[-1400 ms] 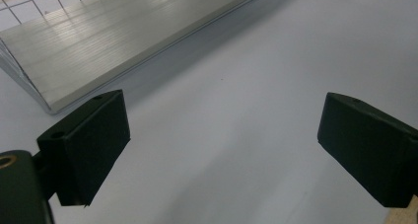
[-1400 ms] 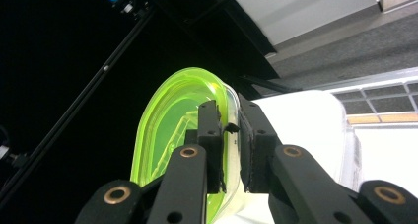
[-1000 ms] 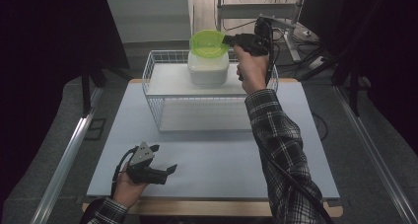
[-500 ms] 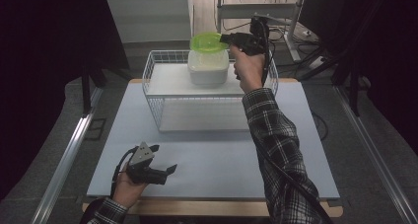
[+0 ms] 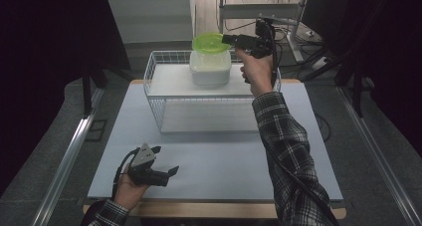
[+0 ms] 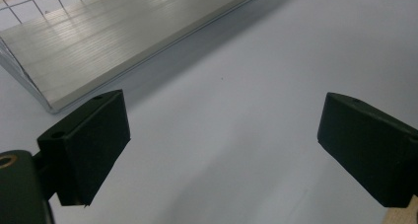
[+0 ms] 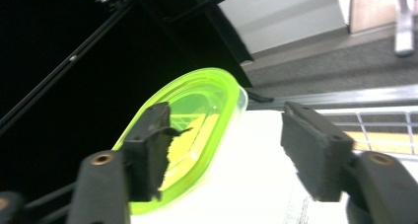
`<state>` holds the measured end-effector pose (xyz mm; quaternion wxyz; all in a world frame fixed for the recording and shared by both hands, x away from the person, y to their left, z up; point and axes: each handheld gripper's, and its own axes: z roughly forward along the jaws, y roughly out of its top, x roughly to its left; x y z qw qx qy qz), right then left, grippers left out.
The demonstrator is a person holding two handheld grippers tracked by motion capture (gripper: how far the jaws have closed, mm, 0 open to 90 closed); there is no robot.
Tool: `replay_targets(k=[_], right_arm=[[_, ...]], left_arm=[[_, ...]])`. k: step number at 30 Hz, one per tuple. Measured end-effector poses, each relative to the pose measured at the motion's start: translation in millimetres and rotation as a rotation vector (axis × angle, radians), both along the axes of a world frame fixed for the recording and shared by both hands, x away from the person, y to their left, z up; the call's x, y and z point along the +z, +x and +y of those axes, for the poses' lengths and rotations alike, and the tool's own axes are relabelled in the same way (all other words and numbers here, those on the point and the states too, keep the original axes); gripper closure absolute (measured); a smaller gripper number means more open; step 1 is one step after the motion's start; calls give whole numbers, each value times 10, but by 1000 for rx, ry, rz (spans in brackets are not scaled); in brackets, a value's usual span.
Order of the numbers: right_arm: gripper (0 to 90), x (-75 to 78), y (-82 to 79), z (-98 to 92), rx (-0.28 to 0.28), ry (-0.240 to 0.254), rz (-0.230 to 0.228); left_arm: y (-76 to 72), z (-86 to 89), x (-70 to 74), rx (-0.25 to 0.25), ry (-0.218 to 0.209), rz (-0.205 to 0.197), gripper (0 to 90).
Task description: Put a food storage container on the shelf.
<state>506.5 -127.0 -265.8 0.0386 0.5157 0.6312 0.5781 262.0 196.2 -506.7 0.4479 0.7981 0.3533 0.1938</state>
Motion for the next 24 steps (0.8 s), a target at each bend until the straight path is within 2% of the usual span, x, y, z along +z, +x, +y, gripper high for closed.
replay_targets(k=[5,8,24], right_arm=[[224,-35,-27,-58,51,-21,-42],[204,-53,-61,-91,62,-48,-59],[159,-110,-371,-287,122,-71,-112]], left_arm=[[0,-5,-4,2,2,0,53],[0,-7,-4,2,5,-1,53],[1,-18,-12,3,11,1,53]])
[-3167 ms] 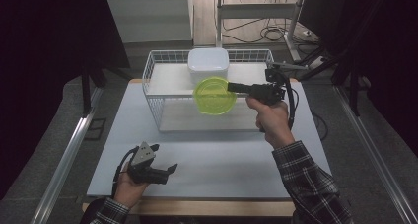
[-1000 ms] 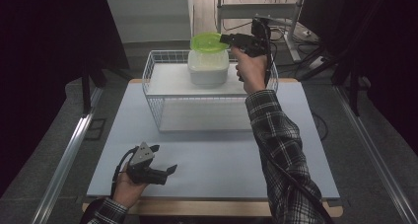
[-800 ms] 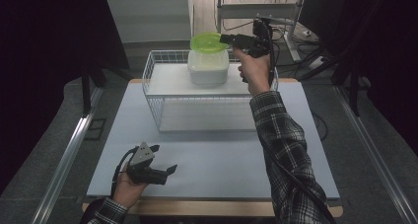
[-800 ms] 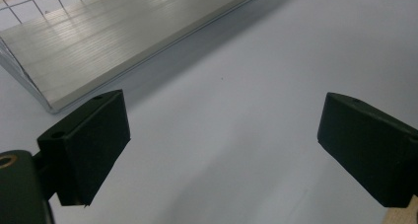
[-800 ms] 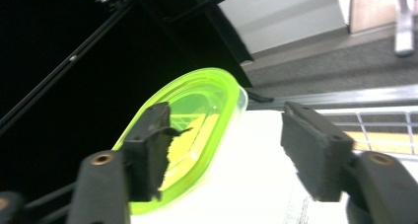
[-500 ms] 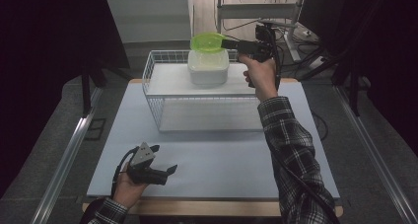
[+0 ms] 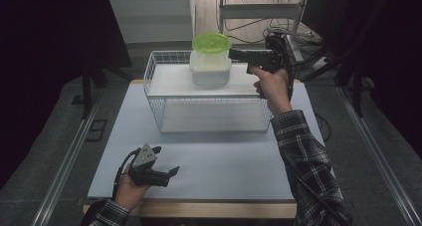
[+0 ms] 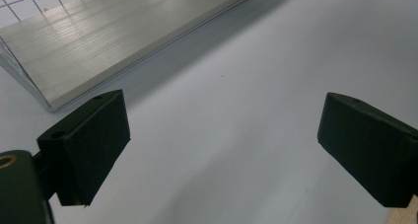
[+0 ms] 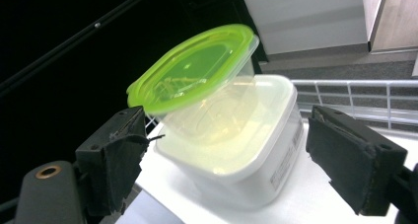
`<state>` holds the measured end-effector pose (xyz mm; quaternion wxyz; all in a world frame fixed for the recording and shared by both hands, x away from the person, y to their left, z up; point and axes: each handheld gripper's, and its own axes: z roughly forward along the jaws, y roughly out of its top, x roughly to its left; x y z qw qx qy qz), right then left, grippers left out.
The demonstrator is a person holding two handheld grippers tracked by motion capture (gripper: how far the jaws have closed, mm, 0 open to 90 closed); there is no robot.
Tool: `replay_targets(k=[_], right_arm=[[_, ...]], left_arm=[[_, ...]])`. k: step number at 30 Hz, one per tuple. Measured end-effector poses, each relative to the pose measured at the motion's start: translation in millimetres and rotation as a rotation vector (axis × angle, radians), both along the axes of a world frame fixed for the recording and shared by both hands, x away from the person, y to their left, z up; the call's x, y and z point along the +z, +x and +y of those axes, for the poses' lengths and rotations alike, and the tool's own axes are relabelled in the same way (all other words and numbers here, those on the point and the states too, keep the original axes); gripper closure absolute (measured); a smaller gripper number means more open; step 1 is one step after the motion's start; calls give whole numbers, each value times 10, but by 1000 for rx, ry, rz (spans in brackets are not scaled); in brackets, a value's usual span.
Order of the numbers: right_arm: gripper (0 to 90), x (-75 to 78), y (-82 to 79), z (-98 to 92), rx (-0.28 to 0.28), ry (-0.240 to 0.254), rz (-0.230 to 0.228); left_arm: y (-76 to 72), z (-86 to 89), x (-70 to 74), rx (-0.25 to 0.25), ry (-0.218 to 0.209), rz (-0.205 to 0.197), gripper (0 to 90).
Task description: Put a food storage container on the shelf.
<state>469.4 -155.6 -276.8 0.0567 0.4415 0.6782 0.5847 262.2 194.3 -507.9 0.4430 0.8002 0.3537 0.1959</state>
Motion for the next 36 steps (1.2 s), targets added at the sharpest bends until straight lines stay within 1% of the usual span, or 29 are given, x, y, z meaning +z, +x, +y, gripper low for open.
replay_targets(k=[3,8,11,14,16,17,19,27,30,33,36], right_arm=[[159,-22,-80,-8,18,-13,-11],[154,-83,-228,-11,37,-60,-31],[142,-149,-325,-11,62,-90,-35],[132,-216,-411,-5,76,-114,-43],[127,-274,-472,-5,83,-138,-60],[127,-303,-502,-4,87,-150,-67],[123,-375,-576,-7,93,-188,-89],[96,-606,-786,-58,98,-262,-136],[91,-722,-862,-89,95,-295,-148],[91,-844,-929,-141,90,-307,-146],[81,-958,-997,-193,81,-344,-156]], left_arm=[[0,-1,1,0,-1,-1,53],[1,0,1,1,-3,-2,53],[1,4,3,-1,-10,-2,51],[0,9,7,-5,-20,-2,49],[-1,14,11,-10,-24,-3,48],[-2,13,12,-12,-33,-3,47],[-2,13,12,-13,-37,-3,46],[-2,7,3,-17,-45,-2,43],[-1,8,-1,-18,-49,-6,40],[3,13,-8,-21,-56,-10,38],[2,18,-9,-21,-65,-12,35]])
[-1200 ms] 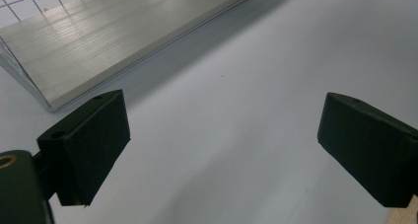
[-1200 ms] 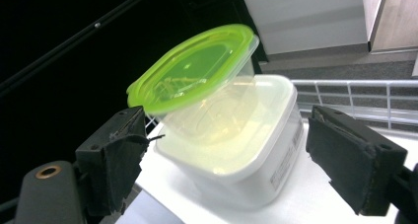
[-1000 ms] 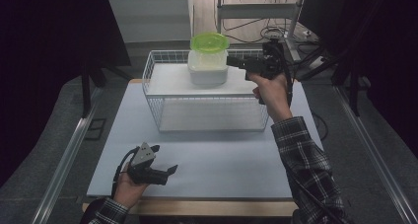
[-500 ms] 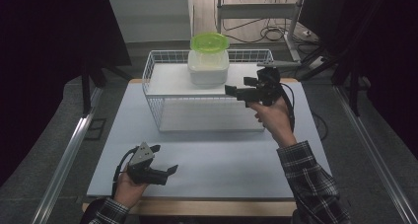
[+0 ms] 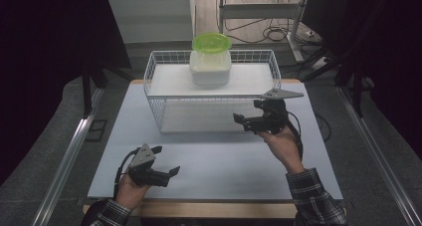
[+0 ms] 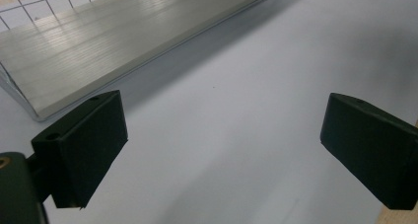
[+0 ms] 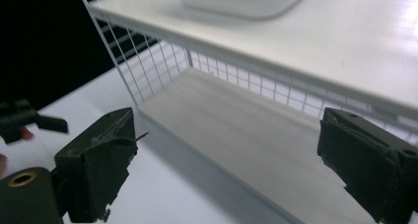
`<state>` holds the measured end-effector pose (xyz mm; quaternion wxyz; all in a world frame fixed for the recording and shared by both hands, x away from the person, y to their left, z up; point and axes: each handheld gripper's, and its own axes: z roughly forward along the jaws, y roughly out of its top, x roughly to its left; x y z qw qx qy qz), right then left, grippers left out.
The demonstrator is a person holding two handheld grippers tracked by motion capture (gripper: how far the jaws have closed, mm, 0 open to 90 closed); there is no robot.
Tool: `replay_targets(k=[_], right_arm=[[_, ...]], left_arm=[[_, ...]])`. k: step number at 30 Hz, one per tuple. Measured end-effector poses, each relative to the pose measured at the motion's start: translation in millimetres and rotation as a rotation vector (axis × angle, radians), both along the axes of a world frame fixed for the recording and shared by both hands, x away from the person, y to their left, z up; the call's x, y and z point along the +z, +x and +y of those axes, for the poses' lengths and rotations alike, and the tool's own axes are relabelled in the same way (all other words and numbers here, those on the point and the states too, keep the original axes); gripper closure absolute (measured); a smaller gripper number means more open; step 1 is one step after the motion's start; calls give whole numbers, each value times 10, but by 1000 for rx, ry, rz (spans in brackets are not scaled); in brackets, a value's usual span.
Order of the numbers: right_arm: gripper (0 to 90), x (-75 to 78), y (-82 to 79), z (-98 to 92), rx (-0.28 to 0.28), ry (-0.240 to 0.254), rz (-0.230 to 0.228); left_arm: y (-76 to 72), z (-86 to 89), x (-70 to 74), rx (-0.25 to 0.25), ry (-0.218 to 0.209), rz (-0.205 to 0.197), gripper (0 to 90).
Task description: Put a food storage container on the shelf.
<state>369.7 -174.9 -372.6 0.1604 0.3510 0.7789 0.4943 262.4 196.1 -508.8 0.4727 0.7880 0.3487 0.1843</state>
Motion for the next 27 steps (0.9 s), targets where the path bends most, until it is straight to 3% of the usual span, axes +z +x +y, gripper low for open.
replay_targets(k=[8,12,27], right_arm=[[65,-207,-154,-86,-9,-63,-22],[56,-341,-223,-127,-16,-75,-13],[52,-700,-405,-265,-41,-125,8]], left_arm=[[2,0,-3,-4,-8,-1,30],[2,8,-2,-7,-23,-1,26],[1,-7,-18,-12,-4,-3,24]])
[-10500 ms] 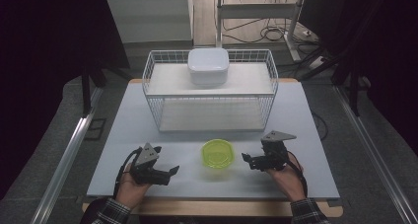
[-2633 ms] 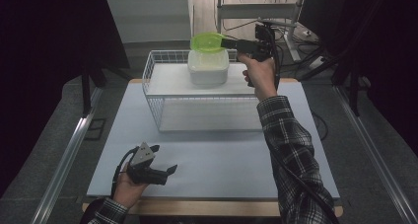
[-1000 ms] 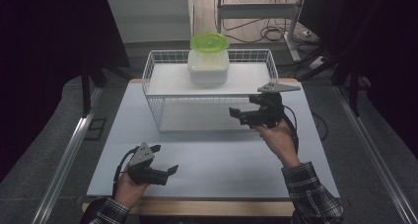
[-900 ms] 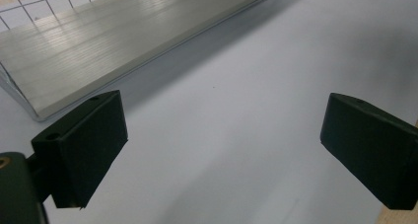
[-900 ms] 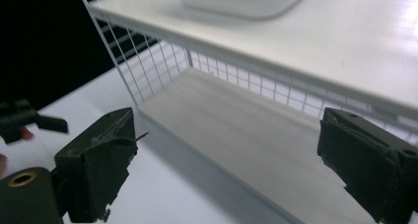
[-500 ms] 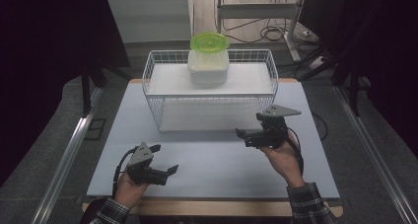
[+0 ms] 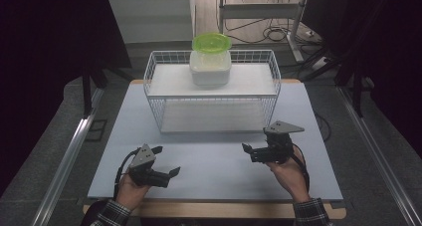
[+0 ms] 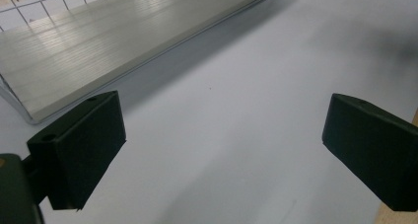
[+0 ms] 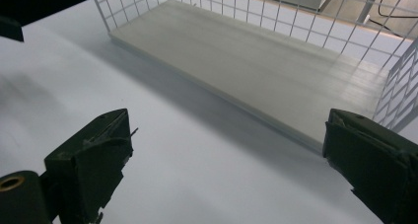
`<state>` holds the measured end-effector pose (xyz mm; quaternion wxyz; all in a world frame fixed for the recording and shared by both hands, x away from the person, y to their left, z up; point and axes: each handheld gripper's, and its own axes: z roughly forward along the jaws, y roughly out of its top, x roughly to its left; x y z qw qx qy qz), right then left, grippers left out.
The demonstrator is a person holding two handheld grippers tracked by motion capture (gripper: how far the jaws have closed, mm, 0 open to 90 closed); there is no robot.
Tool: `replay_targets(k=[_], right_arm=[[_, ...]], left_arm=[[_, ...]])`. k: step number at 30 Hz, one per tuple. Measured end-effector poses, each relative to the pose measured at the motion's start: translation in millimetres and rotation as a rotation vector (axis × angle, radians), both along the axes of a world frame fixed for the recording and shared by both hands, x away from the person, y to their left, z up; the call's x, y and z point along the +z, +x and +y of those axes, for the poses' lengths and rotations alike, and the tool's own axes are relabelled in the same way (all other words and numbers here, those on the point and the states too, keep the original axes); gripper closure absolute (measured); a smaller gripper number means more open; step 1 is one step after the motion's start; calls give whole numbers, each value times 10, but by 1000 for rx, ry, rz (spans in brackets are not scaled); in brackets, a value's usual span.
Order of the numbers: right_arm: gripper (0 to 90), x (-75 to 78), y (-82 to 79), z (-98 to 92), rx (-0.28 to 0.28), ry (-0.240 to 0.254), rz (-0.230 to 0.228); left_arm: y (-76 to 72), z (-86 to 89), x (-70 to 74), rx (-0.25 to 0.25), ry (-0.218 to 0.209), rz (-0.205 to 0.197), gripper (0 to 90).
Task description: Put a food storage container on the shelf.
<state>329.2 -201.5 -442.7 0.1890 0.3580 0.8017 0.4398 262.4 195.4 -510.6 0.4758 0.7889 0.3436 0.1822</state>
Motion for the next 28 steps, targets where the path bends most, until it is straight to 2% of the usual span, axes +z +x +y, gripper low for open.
replay_targets(k=[12,17,21,28], right_arm=[[52,-330,-146,-53,20,-23,11],[51,-482,-196,-52,26,-67,37],[50,-571,-220,-37,34,-110,39],[50,-658,-214,-18,42,-148,56]], left_arm=[[-5,-29,-21,-2,32,-9,20],[-3,-26,-26,1,38,-6,20],[-1,-28,-32,2,44,-5,20],[2,-27,-33,3,49,-4,21]])
